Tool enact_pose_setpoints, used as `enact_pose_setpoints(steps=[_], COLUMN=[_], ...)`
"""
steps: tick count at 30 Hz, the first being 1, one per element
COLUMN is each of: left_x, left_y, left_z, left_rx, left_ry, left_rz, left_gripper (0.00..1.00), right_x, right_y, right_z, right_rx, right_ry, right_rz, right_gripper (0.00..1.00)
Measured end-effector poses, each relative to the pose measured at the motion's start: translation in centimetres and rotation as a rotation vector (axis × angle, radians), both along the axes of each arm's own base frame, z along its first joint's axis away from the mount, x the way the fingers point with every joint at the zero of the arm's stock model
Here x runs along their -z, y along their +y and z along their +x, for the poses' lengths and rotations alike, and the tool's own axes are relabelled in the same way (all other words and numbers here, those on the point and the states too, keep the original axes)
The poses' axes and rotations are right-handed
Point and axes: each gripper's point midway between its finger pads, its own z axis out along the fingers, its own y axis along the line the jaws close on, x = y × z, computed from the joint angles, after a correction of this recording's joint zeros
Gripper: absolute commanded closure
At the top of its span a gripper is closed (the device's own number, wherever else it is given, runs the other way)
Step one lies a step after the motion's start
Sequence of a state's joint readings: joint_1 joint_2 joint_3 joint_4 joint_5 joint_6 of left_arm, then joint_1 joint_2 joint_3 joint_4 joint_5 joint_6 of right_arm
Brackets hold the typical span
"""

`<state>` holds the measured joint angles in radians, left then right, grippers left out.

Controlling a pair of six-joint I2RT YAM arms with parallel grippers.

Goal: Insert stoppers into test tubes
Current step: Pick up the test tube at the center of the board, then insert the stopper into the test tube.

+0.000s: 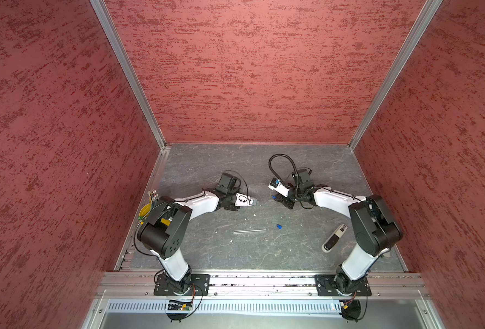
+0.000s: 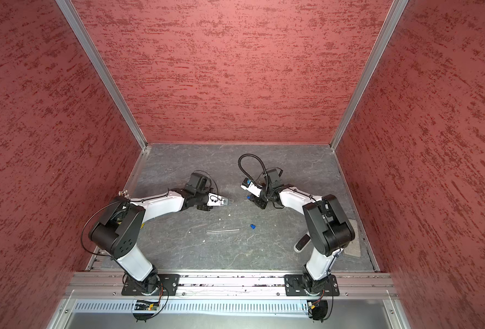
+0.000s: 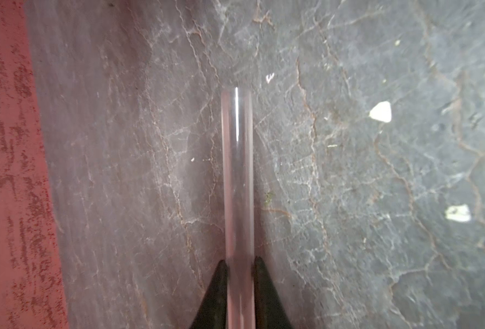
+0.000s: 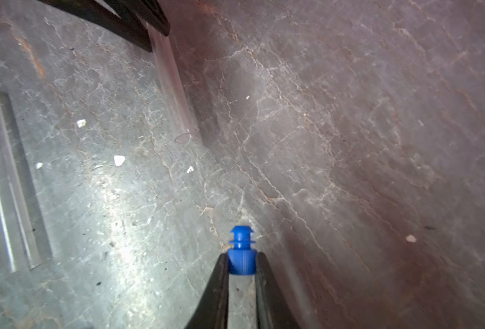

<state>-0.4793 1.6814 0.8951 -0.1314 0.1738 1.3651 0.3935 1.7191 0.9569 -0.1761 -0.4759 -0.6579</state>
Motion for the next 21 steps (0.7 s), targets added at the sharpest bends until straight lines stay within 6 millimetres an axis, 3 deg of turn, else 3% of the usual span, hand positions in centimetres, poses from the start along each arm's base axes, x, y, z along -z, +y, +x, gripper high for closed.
enact_pose_setpoints(steps=[8, 21], left_x=[-1.5, -2.3], left_y=[-0.7, -1.1], left_z=[-0.1, 0.1], left_rx=[0.024, 0.047], left_ry=[-0.086, -0.17], left_rz=[-0.017, -0.027], left_gripper=[0.83, 0.82], right_x=[-0.7, -1.2], right_y=[1.0, 2.3], right_z=[-0.9, -1.8], right_rx=[-0.024, -0.059], right_ry=[0.011, 0.036], right_rz=[0.033, 0.088], right_gripper=[0.81, 0.81])
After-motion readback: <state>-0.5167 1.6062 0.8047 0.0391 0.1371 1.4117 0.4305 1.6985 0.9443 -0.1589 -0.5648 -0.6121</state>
